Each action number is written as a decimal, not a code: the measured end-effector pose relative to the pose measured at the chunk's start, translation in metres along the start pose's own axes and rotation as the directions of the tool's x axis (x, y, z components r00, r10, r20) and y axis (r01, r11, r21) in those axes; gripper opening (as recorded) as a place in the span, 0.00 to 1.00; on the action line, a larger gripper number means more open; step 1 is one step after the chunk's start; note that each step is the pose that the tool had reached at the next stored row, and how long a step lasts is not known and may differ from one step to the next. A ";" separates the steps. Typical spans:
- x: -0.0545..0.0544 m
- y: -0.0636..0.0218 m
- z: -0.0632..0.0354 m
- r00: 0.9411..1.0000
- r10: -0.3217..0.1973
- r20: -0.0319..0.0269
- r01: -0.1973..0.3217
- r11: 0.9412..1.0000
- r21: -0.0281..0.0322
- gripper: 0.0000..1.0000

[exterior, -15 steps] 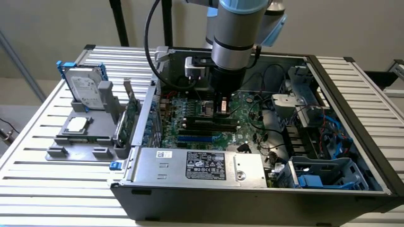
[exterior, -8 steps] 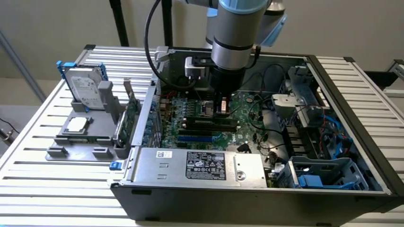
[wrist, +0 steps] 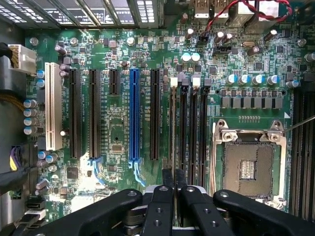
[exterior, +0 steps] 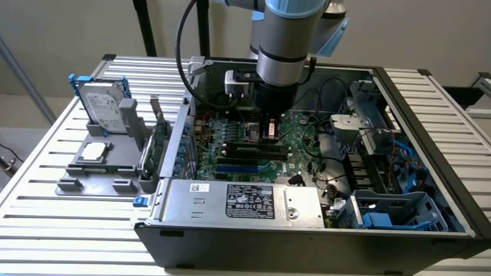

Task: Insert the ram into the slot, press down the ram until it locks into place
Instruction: 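Insert the ram into the slot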

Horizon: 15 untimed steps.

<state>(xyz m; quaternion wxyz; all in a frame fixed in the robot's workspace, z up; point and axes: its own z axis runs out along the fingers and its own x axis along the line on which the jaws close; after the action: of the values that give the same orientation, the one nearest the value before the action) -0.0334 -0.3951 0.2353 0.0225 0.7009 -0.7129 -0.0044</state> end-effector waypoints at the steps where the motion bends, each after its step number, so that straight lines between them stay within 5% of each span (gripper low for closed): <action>1: 0.000 0.0000 0.0003 1.000 0.000 0.000 0.000 1.000 0.000 0.13; 15: 0.000 0.0012 0.0022 1.000 0.001 -0.001 -0.001 1.000 0.008 0.13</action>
<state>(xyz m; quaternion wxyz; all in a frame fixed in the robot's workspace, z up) -0.0347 -0.3951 0.2331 0.0201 0.7007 -0.7132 -0.0010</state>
